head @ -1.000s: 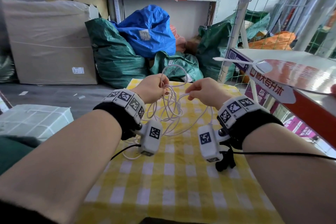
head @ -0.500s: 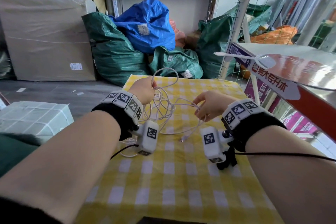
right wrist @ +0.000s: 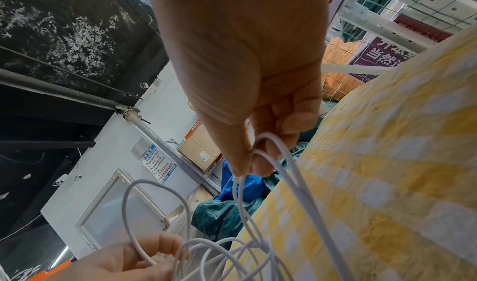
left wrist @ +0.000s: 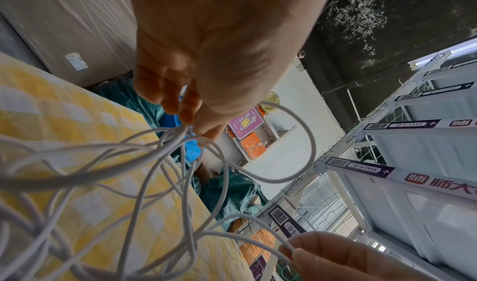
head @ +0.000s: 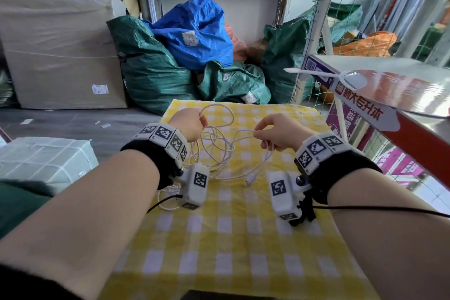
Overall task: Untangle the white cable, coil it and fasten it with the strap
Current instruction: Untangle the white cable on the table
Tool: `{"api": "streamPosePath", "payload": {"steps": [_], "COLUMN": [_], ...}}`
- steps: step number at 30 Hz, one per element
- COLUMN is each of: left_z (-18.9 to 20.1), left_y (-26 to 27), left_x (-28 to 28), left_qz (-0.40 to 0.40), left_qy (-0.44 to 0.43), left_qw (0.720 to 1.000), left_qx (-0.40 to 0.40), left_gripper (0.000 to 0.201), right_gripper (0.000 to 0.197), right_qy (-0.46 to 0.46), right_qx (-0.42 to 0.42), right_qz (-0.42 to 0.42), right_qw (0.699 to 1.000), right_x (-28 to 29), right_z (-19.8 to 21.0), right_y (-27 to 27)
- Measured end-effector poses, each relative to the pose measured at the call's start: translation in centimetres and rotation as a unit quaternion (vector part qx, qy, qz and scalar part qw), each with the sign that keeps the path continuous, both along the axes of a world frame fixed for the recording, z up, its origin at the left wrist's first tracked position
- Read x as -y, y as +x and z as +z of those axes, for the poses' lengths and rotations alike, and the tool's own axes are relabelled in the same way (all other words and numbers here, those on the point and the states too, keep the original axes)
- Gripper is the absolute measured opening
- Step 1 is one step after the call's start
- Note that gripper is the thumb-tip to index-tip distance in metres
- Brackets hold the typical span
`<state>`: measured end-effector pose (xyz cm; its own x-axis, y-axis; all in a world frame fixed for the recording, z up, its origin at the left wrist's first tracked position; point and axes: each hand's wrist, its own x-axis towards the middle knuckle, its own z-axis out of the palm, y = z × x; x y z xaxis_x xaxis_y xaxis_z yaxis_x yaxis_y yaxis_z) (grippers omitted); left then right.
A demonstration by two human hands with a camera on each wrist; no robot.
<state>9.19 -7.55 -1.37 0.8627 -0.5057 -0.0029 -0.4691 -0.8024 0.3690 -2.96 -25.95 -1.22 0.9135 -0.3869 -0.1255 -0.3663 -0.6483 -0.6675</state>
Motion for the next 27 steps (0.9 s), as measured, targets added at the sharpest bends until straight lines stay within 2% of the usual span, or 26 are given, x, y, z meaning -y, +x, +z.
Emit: {"api": "streamPosePath", "payload": {"steps": [4, 8, 11, 15, 18, 24, 27], "left_z": [-0.2, -0.4, -0.4, -0.3, -0.5, -0.7, -0.6], "left_y": [-0.5, -0.5, -0.6, -1.0, -1.4, -1.8, -2.3], "left_x": [0.1, 0.2, 0.2, 0.2, 0.3, 0.4, 0.5], "left_qz": [0.033, 0.048, 0.035, 0.022, 0.022, -0.032, -0.089], "left_qy": [-0.046, -0.079, -0.077, -0.063, -0.077, -0.062, -0.042], "left_qw": [0.997, 0.993, 0.994, 0.994, 0.991, 0.990, 0.981], "left_qx": [-0.051, -0.076, -0.067, -0.089, -0.105, -0.122, -0.169], "left_gripper": [0.027, 0.026, 0.018, 0.018, 0.029, 0.057, 0.048], "right_gripper": [0.005, 0.012, 0.013, 0.015, 0.019, 0.019, 0.017], "right_qy": [-0.031, -0.125, -0.122, -0.123, -0.170, -0.198, -0.186], "right_qx": [-0.002, 0.022, 0.043, 0.064, 0.049, 0.010, -0.005], "right_qz": [0.010, 0.008, -0.007, -0.019, -0.021, 0.004, 0.018], "right_qw": [0.999, 0.992, 0.992, 0.990, 0.984, 0.980, 0.982], "right_x": [-0.1, -0.1, 0.0, 0.0, 0.0, 0.1, 0.1], "right_z": [0.1, 0.2, 0.1, 0.0, -0.1, -0.4, -0.6], "right_y": [0.0, 0.1, 0.3, 0.4, 0.5, 0.2, 0.1]}}
